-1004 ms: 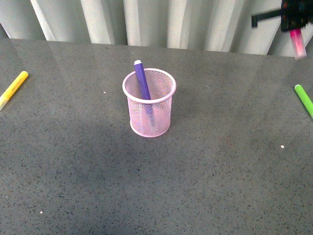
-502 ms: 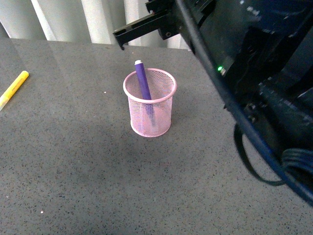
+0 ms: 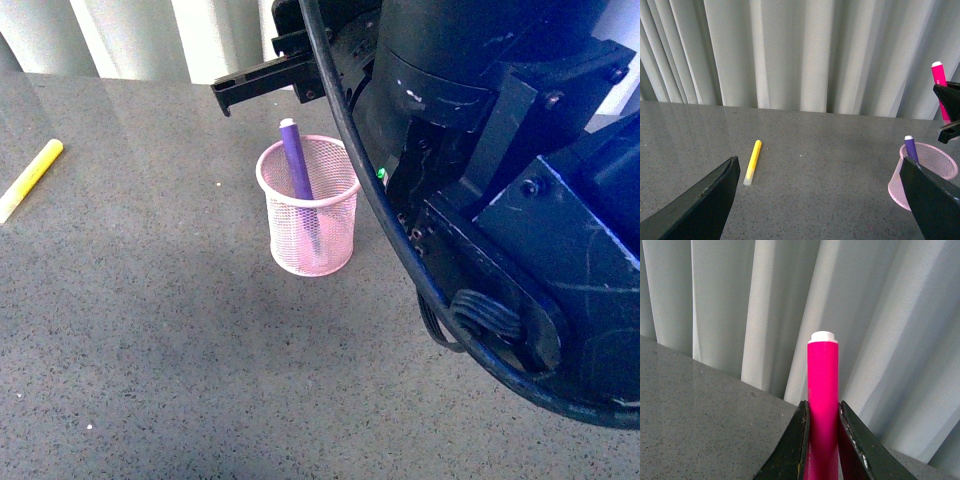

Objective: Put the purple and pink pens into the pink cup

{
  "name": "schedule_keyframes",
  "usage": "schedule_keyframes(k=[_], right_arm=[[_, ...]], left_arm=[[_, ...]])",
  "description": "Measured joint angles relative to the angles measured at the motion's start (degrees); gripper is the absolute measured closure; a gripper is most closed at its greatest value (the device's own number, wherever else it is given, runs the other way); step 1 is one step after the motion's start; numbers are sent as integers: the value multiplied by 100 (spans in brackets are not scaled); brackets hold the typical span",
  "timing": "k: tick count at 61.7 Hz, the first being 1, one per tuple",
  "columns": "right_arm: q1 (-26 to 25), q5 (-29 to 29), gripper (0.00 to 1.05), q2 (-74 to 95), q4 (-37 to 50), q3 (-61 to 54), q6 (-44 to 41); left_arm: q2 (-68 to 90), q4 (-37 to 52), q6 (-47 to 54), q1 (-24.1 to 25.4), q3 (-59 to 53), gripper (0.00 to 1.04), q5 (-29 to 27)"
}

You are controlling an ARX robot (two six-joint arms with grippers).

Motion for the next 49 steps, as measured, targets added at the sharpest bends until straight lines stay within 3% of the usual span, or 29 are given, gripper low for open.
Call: schedule_keyframes(k=[49], right_arm=[[149,-31,93,551,-125,337,479]], left_arm=[[0,0,0,0,0,7,0]])
